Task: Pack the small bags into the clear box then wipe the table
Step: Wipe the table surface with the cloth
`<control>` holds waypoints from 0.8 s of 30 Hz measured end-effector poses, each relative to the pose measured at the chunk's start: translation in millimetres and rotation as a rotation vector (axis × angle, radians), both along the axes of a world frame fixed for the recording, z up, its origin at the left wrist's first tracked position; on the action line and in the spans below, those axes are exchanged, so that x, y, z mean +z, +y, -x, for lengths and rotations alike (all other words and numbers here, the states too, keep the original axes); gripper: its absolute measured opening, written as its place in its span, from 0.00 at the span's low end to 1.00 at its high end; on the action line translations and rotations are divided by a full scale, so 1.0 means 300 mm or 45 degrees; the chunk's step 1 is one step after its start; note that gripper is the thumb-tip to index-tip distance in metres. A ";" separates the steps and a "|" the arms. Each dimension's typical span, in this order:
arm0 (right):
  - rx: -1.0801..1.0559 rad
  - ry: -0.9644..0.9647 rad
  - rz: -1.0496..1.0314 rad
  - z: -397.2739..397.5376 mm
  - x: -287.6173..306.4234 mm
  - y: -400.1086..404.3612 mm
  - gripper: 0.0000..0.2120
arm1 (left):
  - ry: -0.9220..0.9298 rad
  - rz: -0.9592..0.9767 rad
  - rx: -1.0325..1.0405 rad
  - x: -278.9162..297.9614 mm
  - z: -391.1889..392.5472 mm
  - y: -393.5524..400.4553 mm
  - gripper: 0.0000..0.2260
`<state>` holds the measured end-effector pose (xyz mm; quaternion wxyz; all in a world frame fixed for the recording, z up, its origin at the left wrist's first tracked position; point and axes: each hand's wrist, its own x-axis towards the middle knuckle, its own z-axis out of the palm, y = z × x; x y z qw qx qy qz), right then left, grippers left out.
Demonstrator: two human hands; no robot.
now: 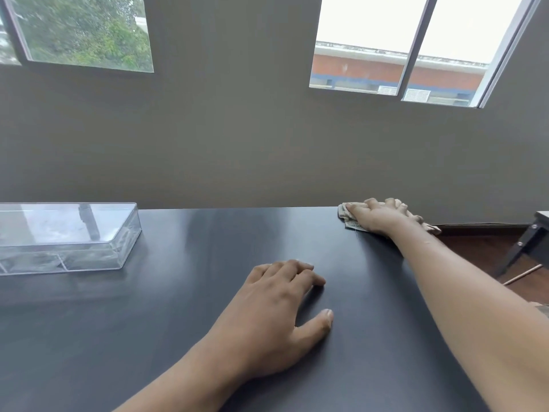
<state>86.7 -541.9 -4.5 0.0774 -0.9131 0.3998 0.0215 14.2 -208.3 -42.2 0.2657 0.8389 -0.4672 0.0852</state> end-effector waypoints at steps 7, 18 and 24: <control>0.059 -0.103 0.004 0.022 -0.051 -0.016 0.47 | 0.027 0.019 -0.010 0.000 -0.008 0.003 0.23; 0.284 -0.108 -0.029 0.237 -0.082 0.149 0.44 | 0.053 0.213 -0.011 0.047 -0.002 0.028 0.12; 0.422 -0.098 -0.034 0.400 -0.091 0.302 0.41 | -0.023 0.242 0.051 0.101 -0.025 0.098 0.09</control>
